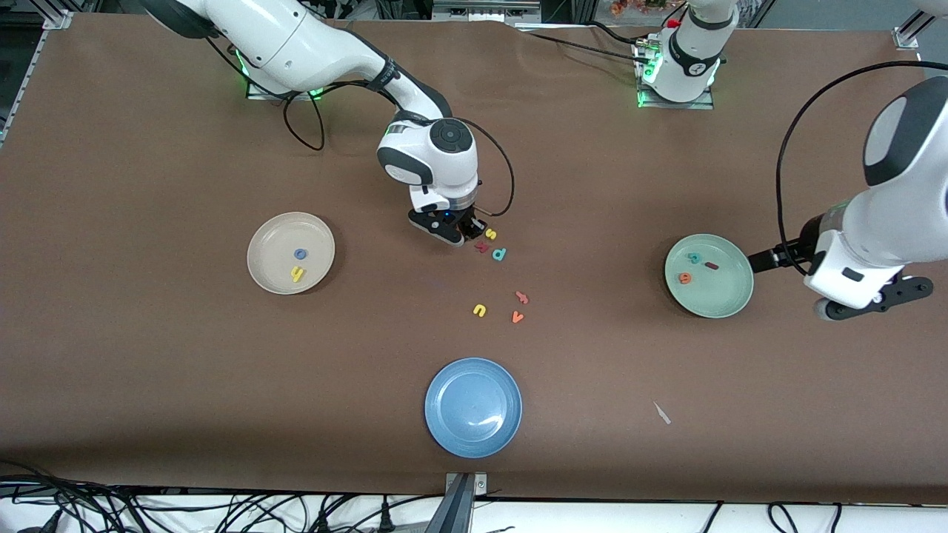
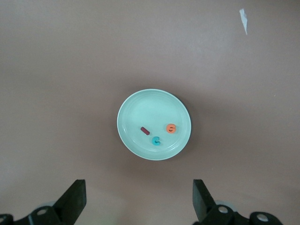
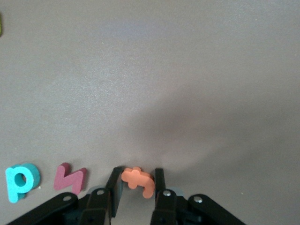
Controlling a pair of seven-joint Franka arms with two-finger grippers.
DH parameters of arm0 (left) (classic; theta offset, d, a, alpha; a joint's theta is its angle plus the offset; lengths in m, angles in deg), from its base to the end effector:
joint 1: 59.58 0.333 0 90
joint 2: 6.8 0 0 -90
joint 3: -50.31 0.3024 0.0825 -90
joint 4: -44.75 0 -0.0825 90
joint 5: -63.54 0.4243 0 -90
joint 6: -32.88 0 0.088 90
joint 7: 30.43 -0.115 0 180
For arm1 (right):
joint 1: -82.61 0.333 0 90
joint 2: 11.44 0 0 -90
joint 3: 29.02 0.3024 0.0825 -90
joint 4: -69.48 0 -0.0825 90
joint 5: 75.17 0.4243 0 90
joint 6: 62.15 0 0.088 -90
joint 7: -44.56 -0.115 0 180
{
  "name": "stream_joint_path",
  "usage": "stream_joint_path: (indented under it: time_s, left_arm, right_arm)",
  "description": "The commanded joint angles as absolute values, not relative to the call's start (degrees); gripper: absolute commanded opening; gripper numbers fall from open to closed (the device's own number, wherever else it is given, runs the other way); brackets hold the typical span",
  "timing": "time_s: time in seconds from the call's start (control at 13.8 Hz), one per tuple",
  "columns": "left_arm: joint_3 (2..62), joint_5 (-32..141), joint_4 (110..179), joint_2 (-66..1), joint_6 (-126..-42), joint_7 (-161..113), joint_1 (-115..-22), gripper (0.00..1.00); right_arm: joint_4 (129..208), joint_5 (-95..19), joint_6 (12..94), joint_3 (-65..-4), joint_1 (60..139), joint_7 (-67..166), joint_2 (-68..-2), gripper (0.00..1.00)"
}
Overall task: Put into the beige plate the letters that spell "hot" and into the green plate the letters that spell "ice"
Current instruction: 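Grasp the orange t with the right gripper while the left gripper returns to rest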
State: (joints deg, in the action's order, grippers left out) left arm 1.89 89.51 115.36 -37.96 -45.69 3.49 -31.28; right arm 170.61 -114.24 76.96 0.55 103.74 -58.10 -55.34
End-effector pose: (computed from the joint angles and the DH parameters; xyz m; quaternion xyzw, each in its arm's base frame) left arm 0.6844 -0.0592 0.4902 -0.9808 -0.1514 0.0961 0.0760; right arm 0.4426 0.5126 0.1282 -0.9652 0.2555 -0.0539 0.0136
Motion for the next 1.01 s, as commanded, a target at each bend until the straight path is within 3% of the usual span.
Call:
stream_joint_path:
  time_s: [0.0, 0.14, 0.43, 0.51, 0.72, 0.94]
  left_arm:
    - [3.81, 90.00, 110.58, -40.20, -43.50, 2.00, -34.43, 1.00]
    - [12.81, 87.73, 107.62, -39.50, -42.36, -4.64, -41.78, 1.00]
    - [38.31, 70.61, 103.64, -36.34, -39.80, -14.24, -54.37, 1.00]
    - [40.88, 68.57, 103.73, -35.90, -39.80, -16.00, -55.70, 0.99]
    - [41.35, 67.76, 104.60, -34.14, -41.38, -16.99, -55.80, 0.98]
    - [41.35, 67.24, 111.52, -30.02, -45.67, -17.33, -55.89, 0.96]
  right_arm:
    - [169.33, -115.95, 76.36, 0.34, 104.23, -59.51, -56.44, 0.12]
    - [169.50, -115.95, 76.19, 0.34, 103.97, -59.07, -56.00, 0.12]
    - [171.17, -115.87, 75.31, 0.51, 101.77, -58.01, -52.58, 0.12]
    - [171.95, -115.87, 75.22, 0.69, 101.16, -57.84, -51.70, 0.12]
    - [176.16, -115.43, 75.13, 1.30, 98.18, -53.81, -47.93, 0.12]
    - [181.35, -115.43, 74.78, 3.50, 95.36, -51.60, -44.59, 0.12]
